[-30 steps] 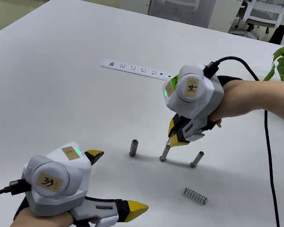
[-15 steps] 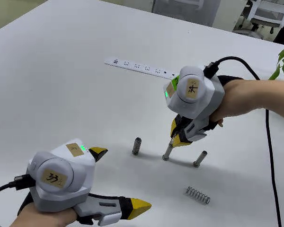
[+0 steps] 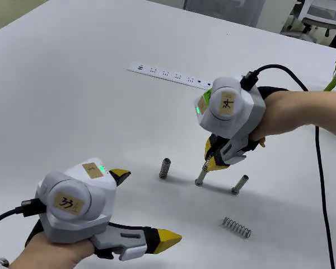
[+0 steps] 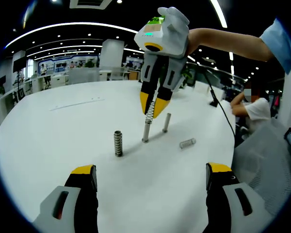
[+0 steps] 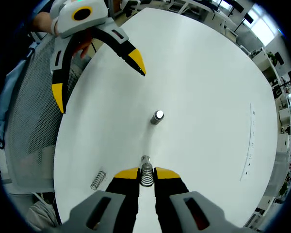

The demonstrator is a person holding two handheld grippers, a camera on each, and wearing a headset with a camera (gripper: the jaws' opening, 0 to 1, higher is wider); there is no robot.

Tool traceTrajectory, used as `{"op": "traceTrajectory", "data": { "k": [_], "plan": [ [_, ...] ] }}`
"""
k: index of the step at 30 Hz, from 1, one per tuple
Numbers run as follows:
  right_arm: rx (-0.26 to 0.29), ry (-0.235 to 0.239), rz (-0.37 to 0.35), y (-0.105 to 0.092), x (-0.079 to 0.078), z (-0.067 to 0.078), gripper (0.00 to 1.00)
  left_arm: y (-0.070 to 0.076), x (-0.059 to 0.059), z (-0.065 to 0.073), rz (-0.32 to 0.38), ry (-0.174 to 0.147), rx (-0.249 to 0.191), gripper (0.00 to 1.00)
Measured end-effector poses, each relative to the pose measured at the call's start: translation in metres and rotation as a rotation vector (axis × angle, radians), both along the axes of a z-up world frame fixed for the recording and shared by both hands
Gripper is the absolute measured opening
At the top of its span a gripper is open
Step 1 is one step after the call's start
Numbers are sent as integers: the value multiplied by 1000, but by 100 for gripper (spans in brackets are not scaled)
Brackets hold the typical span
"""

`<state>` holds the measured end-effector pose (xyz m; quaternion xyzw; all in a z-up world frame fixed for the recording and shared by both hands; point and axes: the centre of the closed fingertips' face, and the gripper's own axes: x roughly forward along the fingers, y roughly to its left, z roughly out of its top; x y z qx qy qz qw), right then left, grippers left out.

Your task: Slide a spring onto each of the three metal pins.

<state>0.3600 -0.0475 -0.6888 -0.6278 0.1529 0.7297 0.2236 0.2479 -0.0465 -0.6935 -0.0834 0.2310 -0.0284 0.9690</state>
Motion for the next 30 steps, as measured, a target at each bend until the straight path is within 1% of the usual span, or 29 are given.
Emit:
{"op": "traceTrajectory", "data": {
  "k": [5,8,16,19,20,30],
  "plan": [
    [-8,-4,1,2,1,-4,12,0,0,-1,-1,2,-1,94],
    [-13,-3,7,3,-1,-6,12,0,0,-1,-1,2,-2,94],
    [-36,-4,11,4,-3,-20,13,-2,0,-2,-9,6,-9,94],
    [-40,-6,8,5,-4,-22,13,-4,0,-3,-13,7,-13,94],
    [-42,-7,8,5,-3,-26,13,-4,0,-3,-13,8,-13,93],
    [-57,-7,5,1,-3,-40,13,-3,1,-3,-10,5,-29,93]
  ]
}}
